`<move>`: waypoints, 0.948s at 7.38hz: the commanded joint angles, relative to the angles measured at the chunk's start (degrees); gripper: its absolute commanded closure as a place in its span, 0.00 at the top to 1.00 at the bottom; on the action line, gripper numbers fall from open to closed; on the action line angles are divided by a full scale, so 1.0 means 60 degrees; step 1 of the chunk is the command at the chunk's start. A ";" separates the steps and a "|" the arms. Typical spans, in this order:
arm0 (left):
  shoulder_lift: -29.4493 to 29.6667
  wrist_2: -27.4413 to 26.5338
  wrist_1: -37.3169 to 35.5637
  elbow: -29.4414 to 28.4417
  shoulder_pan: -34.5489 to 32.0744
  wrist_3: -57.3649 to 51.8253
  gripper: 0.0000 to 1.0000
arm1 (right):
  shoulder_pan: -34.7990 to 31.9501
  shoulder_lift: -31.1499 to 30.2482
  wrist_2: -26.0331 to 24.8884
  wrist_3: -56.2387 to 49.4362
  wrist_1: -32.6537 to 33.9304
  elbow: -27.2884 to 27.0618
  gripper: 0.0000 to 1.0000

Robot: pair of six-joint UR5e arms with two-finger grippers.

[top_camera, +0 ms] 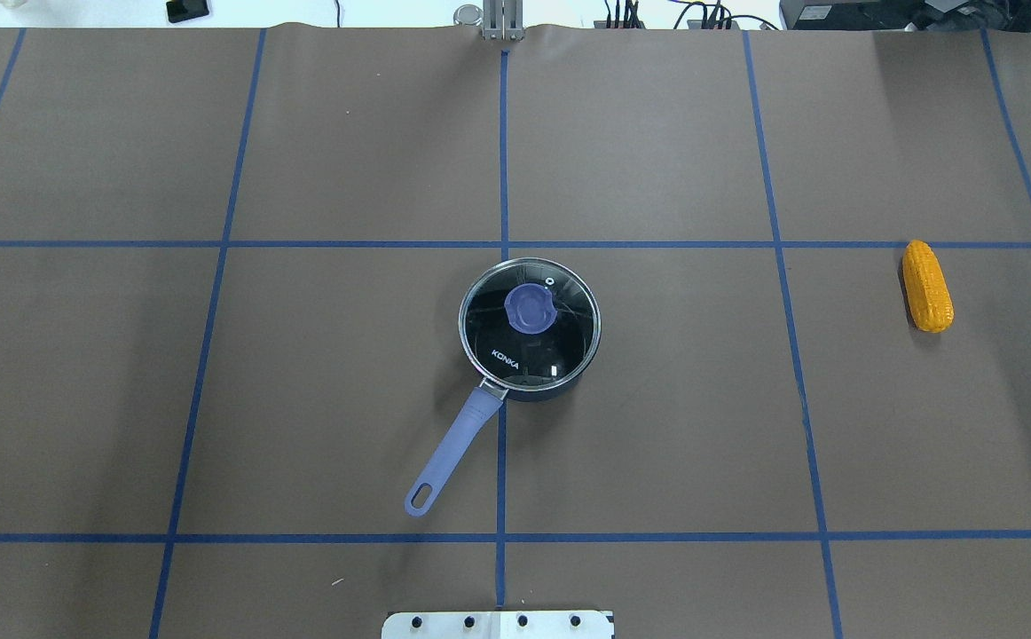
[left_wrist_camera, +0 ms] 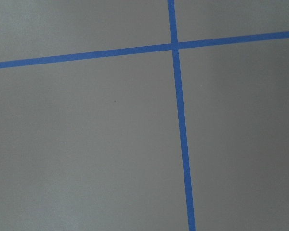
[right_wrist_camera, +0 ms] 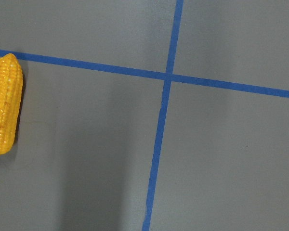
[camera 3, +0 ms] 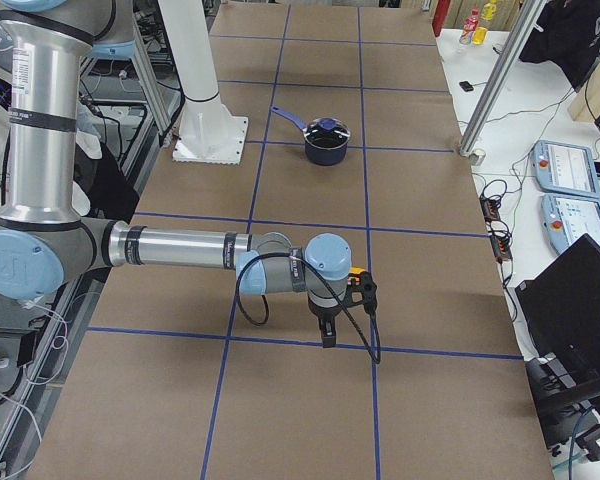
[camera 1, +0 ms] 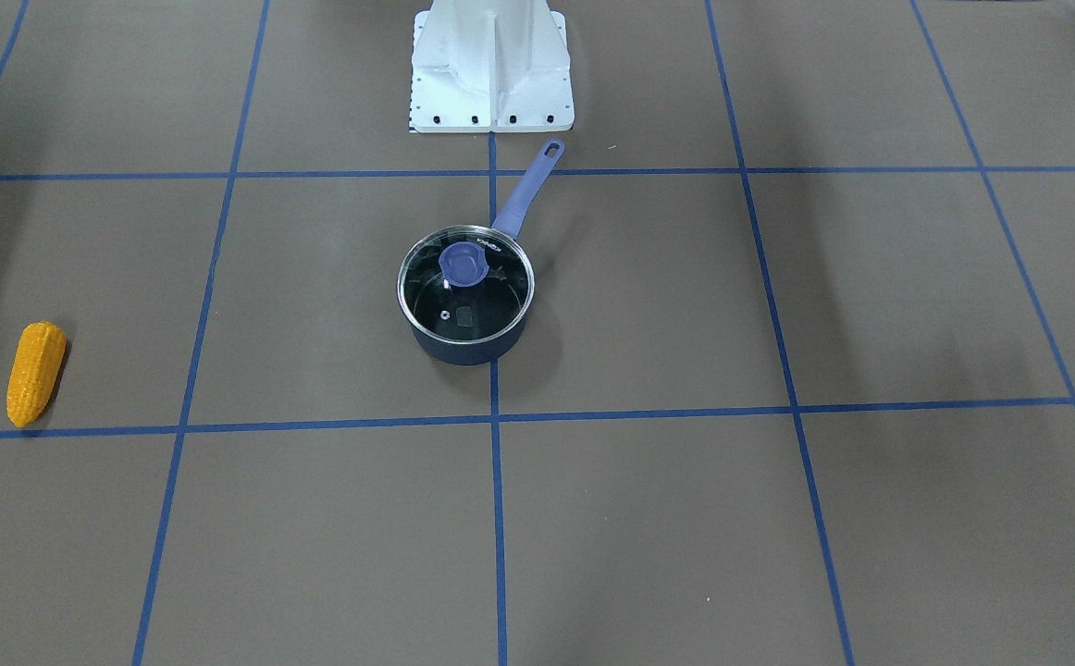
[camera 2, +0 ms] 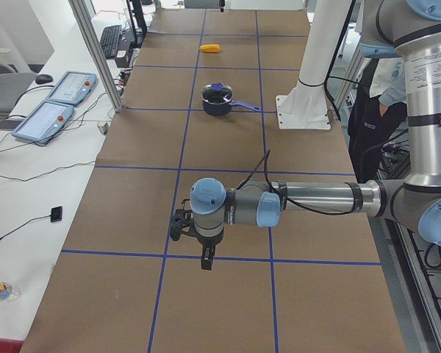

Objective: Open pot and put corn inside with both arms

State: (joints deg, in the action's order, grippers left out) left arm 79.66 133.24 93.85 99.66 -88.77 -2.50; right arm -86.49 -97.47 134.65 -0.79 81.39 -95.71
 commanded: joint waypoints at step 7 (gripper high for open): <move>0.0009 0.0015 0.0032 0.0307 0.0000 0.0036 0.98 | 0.0015 0.0059 0.0015 0.0014 -0.0015 -0.0059 1.00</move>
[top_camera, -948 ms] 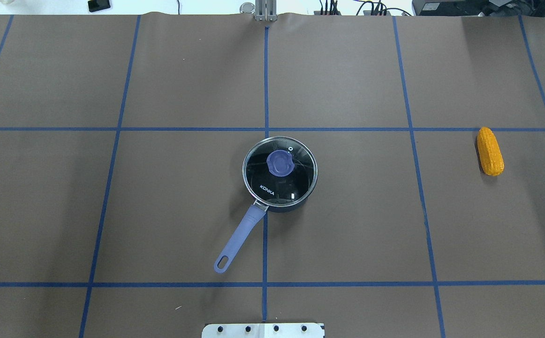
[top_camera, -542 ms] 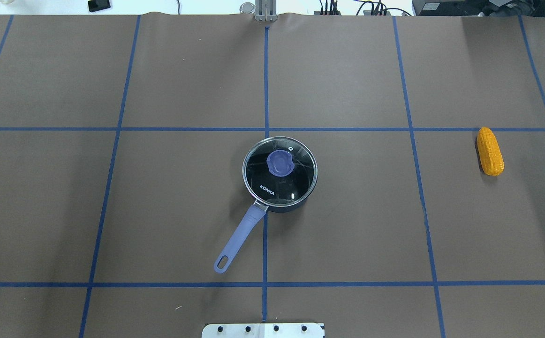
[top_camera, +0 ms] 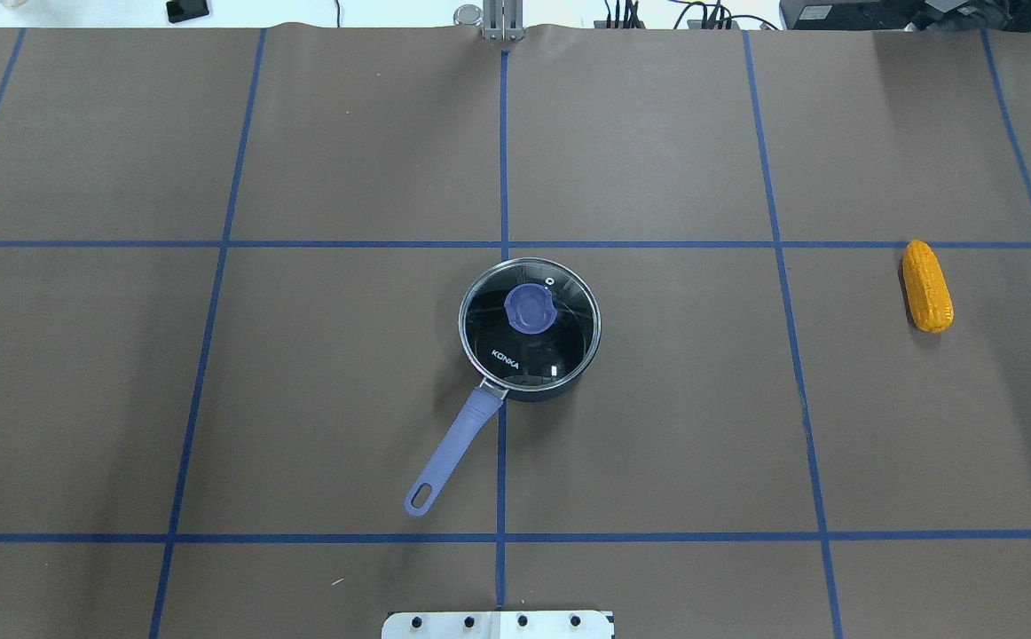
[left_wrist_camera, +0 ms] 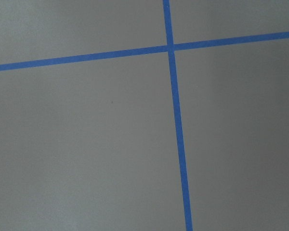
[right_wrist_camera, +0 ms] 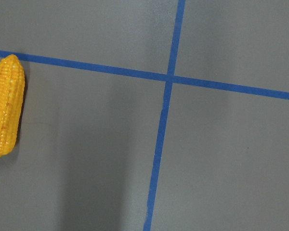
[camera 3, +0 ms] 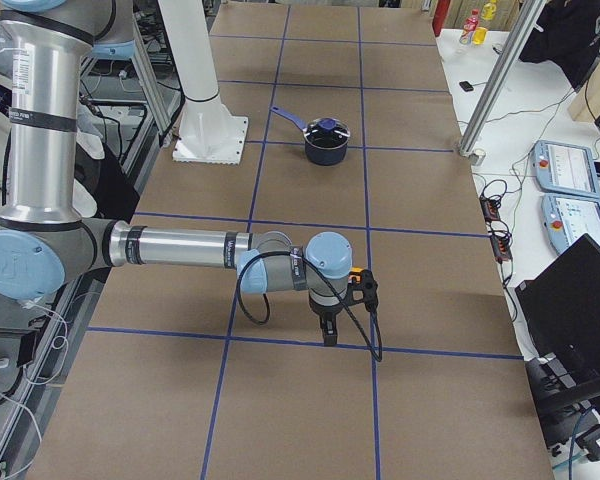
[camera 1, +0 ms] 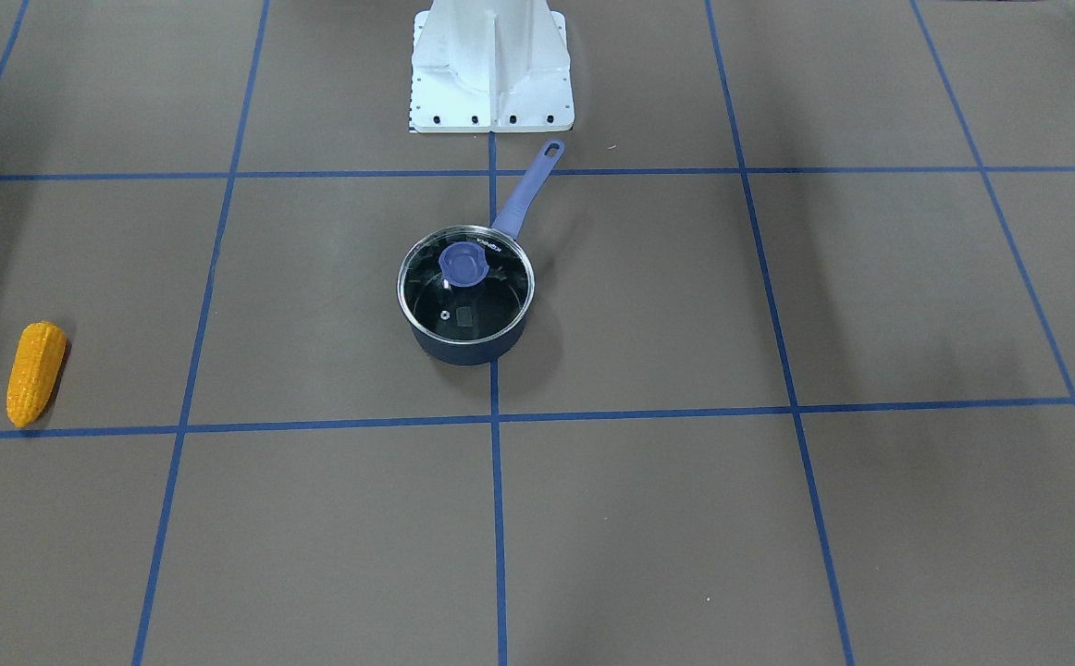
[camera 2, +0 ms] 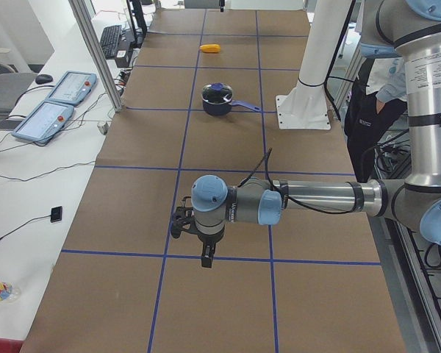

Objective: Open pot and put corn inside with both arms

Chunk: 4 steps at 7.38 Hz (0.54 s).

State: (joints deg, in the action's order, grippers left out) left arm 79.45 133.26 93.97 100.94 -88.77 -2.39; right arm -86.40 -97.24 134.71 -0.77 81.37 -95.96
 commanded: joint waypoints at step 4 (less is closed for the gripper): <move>0.0160 -0.0003 -0.0002 0.0330 0.0000 0.0106 0.98 | 0.0001 0.0079 -0.0097 0.0027 -0.1014 0.0170 1.00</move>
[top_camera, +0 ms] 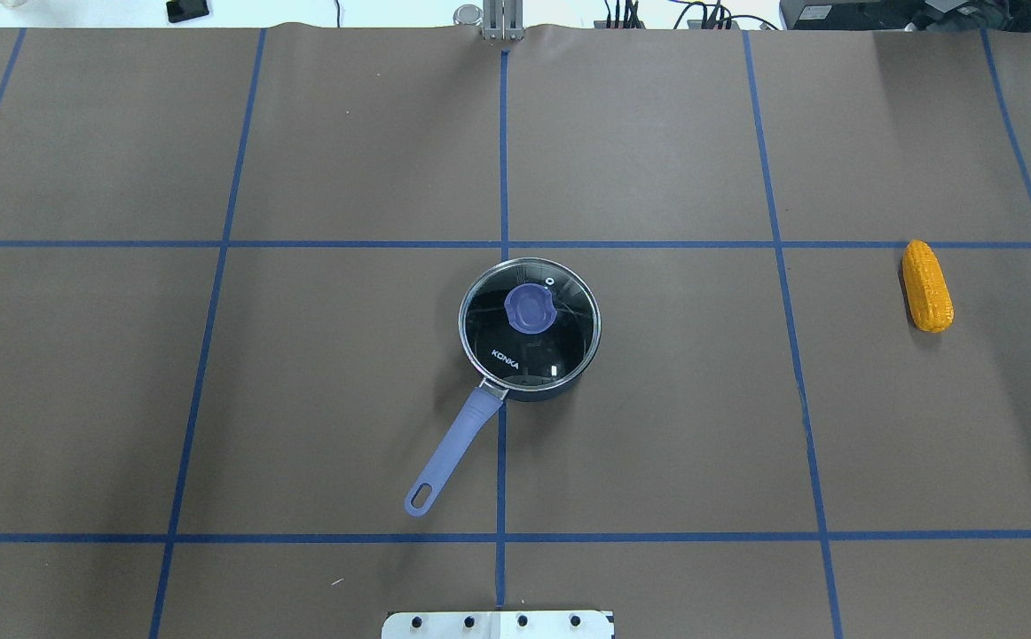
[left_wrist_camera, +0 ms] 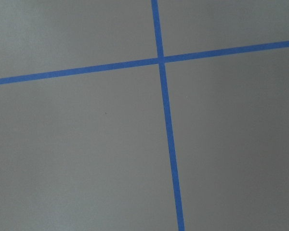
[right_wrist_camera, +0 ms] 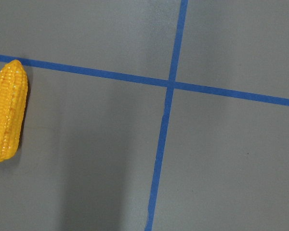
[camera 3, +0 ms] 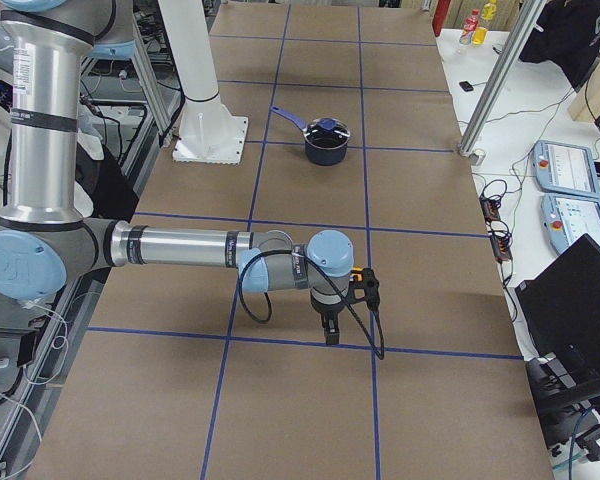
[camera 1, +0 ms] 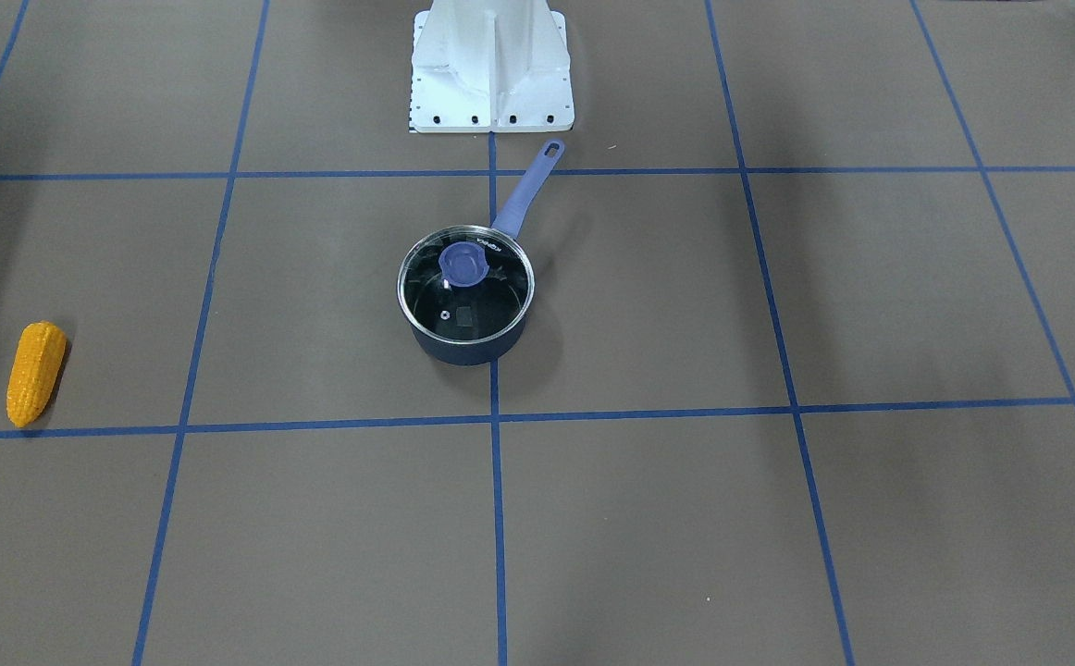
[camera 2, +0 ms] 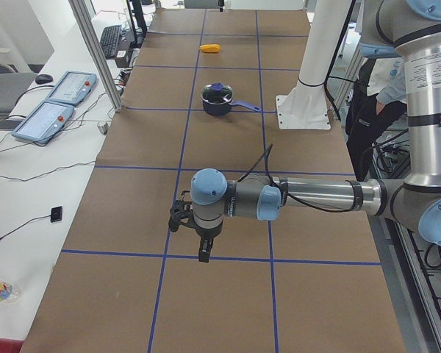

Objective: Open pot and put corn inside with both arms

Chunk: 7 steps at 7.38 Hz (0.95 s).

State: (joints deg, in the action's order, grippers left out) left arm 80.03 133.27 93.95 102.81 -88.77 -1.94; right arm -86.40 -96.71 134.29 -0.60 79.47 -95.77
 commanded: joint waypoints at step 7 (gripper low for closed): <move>0.1278 0.0198 0.2637 0.0003 0.0000 0.0465 0.98 | 0.0494 0.1553 -0.0262 0.0903 -0.2434 0.0522 1.00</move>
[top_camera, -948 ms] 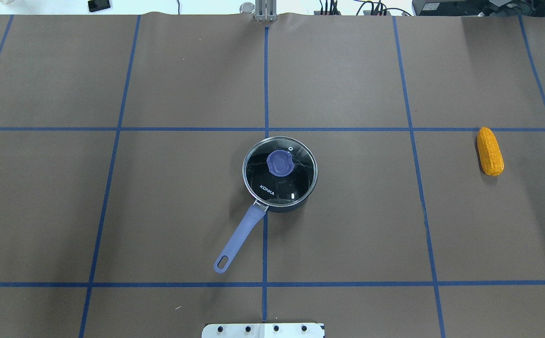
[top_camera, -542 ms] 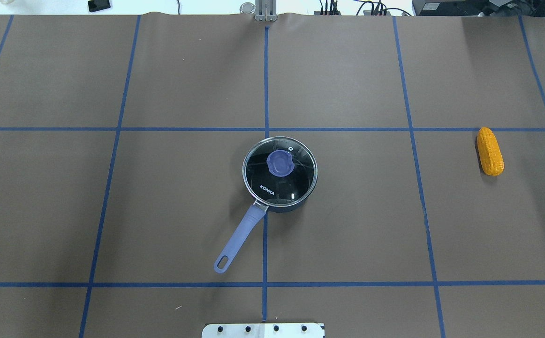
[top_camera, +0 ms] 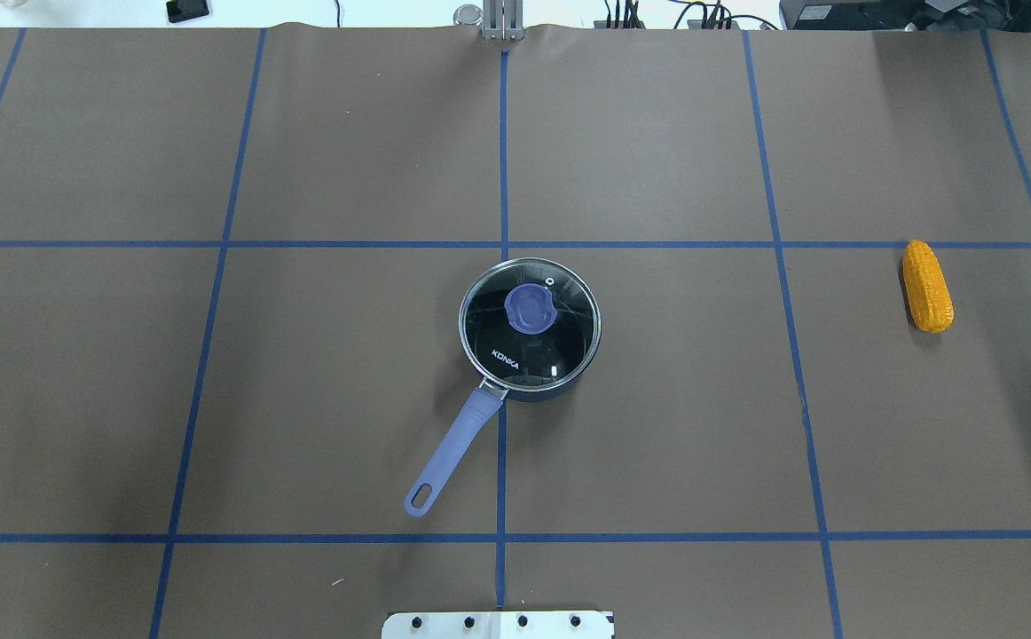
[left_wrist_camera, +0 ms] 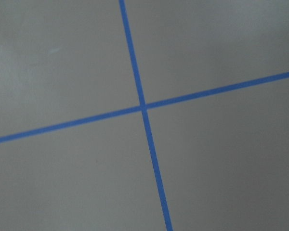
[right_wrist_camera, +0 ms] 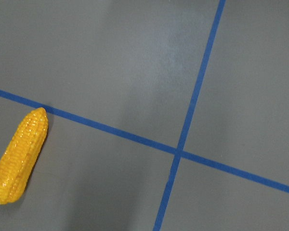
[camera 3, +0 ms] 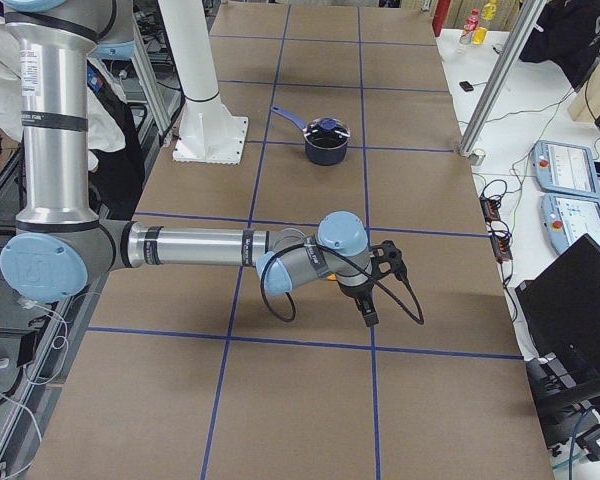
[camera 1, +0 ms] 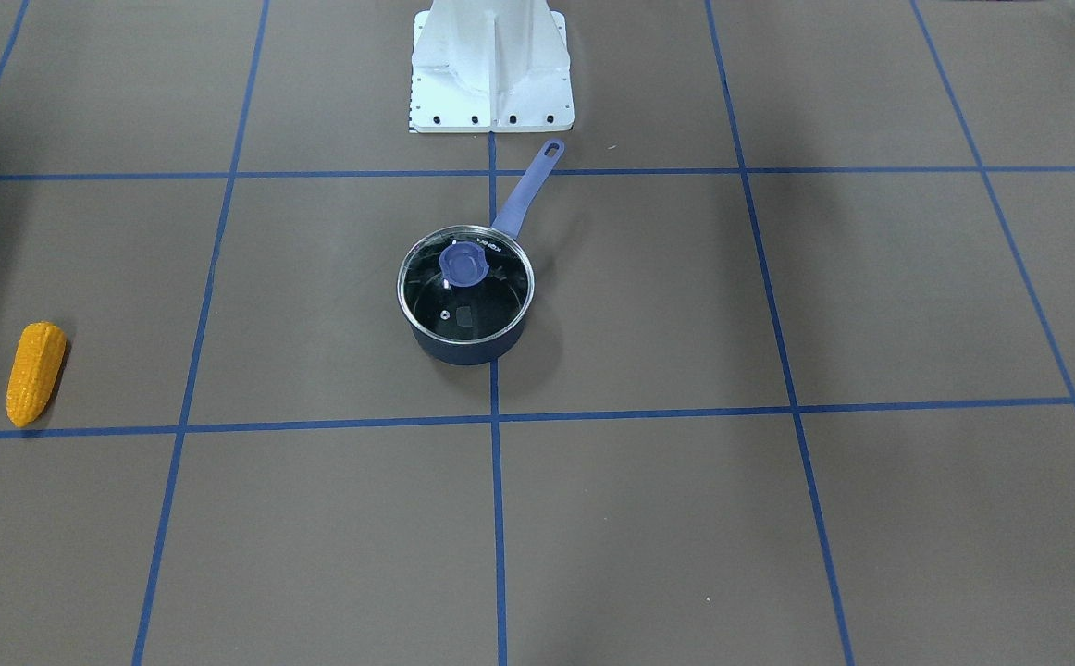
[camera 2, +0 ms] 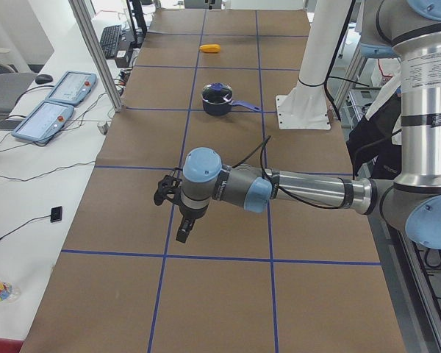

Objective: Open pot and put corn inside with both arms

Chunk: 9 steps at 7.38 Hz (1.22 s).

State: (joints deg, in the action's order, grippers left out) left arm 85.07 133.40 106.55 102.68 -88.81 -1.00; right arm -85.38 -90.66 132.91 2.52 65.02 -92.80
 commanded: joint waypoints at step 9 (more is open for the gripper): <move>0.5127 -0.1006 -0.1063 0.0157 0.4923 0.6214 1.00 | 0.4150 0.2613 -0.2477 0.5600 0.0032 -0.0794 1.00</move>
State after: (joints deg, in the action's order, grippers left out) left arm 106.43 129.46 113.70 103.44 -63.68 33.89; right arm -62.49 -75.97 119.93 33.83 64.84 -97.41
